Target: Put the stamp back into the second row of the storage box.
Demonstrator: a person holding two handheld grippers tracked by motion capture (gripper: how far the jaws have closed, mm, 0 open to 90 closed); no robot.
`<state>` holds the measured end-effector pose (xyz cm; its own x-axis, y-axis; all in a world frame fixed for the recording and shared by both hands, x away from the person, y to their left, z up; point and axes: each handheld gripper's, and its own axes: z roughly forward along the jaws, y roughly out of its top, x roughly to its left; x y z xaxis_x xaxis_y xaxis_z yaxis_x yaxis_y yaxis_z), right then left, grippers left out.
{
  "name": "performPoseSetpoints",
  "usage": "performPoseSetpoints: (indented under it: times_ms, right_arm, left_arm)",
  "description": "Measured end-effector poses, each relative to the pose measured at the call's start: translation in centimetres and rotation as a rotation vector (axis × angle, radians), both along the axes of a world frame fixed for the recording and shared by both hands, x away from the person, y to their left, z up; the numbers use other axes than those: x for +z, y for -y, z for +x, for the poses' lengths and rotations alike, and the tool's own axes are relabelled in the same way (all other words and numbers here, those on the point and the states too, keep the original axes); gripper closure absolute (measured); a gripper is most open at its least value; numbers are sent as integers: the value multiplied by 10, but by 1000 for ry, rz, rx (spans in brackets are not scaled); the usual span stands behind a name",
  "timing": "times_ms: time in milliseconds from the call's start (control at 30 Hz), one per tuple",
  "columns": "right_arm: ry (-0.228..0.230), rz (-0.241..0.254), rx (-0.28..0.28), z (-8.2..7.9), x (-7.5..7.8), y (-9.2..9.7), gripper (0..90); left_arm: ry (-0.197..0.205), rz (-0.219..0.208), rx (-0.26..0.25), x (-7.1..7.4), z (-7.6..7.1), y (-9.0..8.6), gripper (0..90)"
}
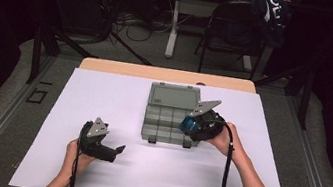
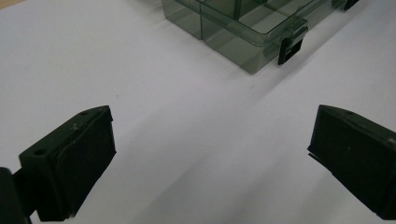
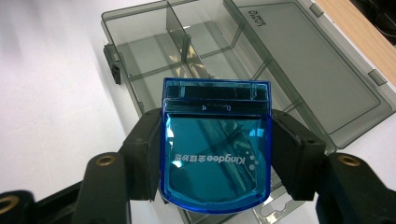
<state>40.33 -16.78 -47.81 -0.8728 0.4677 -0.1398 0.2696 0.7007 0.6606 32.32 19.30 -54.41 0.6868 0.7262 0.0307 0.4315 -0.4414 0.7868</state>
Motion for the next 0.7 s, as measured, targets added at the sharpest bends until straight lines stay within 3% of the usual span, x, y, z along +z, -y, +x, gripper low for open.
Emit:
performPoseSetpoints:
  times_ms: [700]
  right_arm:
    - [-17, -41, 56, 17, -10, 5, 408]
  left_arm:
    - [-4, 4, -8, -1, 1, 1, 0]
